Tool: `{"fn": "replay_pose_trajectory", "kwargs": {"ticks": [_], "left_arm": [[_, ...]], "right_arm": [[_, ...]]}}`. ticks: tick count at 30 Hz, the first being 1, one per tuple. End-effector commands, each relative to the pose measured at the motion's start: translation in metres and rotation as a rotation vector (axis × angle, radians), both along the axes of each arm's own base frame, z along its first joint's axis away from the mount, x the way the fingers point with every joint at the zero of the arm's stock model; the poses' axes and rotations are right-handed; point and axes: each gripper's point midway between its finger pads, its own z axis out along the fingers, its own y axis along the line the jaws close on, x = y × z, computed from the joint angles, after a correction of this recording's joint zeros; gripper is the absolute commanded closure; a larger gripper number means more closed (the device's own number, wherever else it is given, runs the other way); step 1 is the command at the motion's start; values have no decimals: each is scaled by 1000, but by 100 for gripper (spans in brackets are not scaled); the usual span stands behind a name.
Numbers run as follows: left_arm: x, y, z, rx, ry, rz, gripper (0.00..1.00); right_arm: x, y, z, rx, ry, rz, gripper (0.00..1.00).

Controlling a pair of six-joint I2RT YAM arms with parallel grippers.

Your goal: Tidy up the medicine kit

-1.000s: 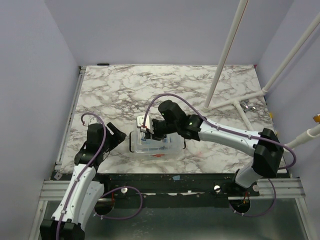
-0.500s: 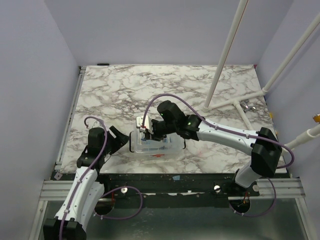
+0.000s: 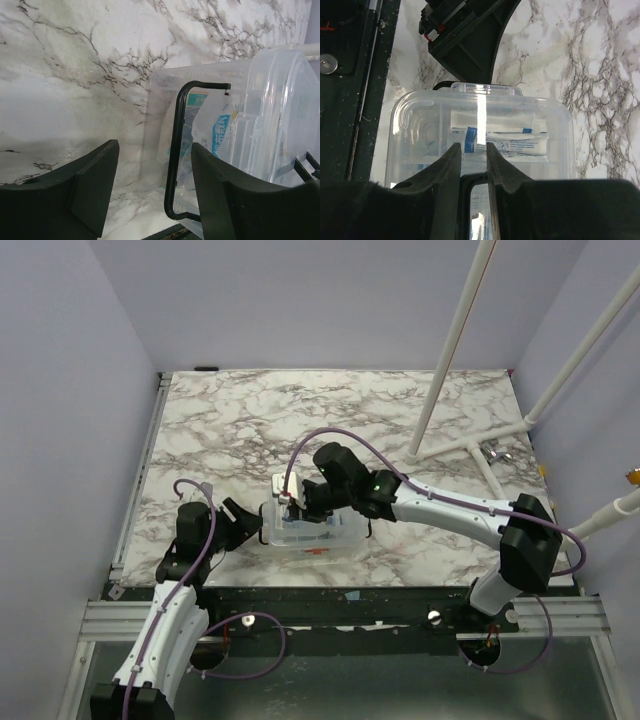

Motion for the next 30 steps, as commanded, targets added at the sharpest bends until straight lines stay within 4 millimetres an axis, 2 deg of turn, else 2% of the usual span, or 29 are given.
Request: {"fn": "replay_pose_trajectory", "kwargs": {"ticks": [1, 14, 24, 30], "left_arm": [[3, -5, 5, -27, -36, -28, 40], [5, -9, 11, -35, -71, -54, 49], [5, -11, 15, -33, -84, -78, 53], [5, -10, 16, -21, -92, -81, 56]], "right_arm": [[-3, -3, -18, -34, 49, -3, 71], [2, -5, -47, -122, 112, -60, 69], [17, 1, -46, -124, 101, -131, 63], [16, -4, -64, -183, 124, -145, 63]]}}
